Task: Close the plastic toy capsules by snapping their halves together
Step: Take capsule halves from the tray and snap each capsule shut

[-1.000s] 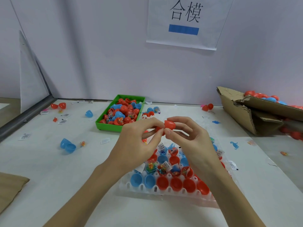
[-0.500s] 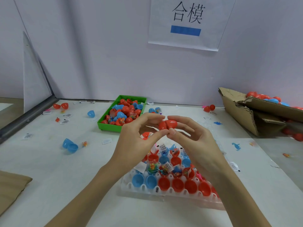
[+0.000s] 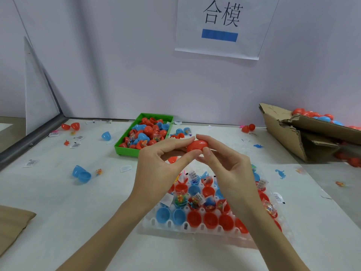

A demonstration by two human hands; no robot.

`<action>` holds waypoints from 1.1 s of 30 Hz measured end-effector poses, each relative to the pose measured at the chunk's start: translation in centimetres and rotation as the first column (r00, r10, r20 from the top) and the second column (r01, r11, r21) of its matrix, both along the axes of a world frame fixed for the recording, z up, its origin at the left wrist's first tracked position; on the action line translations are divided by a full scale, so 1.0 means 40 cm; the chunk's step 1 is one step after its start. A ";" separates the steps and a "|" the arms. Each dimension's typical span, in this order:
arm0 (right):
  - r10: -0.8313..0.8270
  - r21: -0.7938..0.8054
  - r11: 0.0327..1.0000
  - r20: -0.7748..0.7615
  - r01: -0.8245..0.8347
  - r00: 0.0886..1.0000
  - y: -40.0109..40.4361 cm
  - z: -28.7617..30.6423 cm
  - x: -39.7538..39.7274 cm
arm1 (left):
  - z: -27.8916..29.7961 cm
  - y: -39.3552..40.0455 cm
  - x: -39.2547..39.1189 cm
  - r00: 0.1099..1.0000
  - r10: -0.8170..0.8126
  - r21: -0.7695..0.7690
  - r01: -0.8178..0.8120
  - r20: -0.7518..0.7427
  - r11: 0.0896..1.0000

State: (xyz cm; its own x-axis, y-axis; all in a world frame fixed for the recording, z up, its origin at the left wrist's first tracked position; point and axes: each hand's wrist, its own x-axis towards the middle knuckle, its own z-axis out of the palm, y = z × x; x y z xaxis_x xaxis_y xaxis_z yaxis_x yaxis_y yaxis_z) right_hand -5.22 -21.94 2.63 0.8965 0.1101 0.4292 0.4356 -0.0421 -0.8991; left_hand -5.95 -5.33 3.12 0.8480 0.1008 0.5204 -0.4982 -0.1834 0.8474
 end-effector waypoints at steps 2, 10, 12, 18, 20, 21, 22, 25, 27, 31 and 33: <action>-0.032 -0.146 0.988 0.116 0.049 0.993 0.014 -0.010 -0.008 | 0.004 -0.005 -0.004 0.998 -0.027 -0.090 0.023 -0.049 0.996; -0.283 -0.315 0.861 0.358 0.400 0.890 0.040 -0.030 -0.024 | 0.000 -0.033 -0.016 0.942 -0.205 -0.295 0.122 -0.267 0.948; -0.302 -0.345 0.829 0.387 0.440 0.871 0.038 -0.029 -0.025 | -0.002 -0.035 -0.017 0.934 -0.227 -0.316 0.135 -0.275 0.939; -0.248 -0.456 0.780 0.404 0.428 0.881 0.029 -0.024 -0.025 | 0.000 -0.040 -0.019 0.931 -0.224 -0.313 0.129 -0.289 0.941; -0.238 -0.462 0.780 0.403 0.421 0.884 0.025 -0.023 -0.025 | -0.003 -0.045 -0.021 0.930 -0.208 -0.304 0.112 -0.303 0.946; -0.233 -0.467 0.779 0.402 0.417 0.886 0.024 -0.024 -0.024 | -0.004 -0.046 -0.021 0.931 -0.199 -0.303 0.103 -0.306 0.947; -0.225 -0.475 0.779 0.398 0.409 0.889 0.025 -0.025 -0.023 | -0.004 -0.048 -0.022 0.932 -0.194 -0.308 0.096 -0.305 0.946; -0.221 -0.482 0.783 0.376 0.393 0.900 0.032 -0.030 -0.020 | -0.004 -0.050 -0.024 0.953 -0.129 -0.273 0.052 -0.274 0.961; -0.225 -0.491 0.778 0.366 0.393 0.903 0.038 -0.034 -0.018 | -0.013 -0.050 -0.024 0.974 -0.013 -0.150 -0.021 -0.224 0.988; -0.230 -0.455 0.793 0.393 0.405 0.890 0.046 -0.044 -0.020 | -0.029 -0.060 -0.032 0.986 0.143 0.034 -0.140 -0.091 0.989; -0.221 -0.430 0.810 0.405 0.398 0.887 0.049 -0.044 -0.021 | -0.028 -0.062 -0.035 0.989 0.127 0.014 -0.126 -0.079 0.992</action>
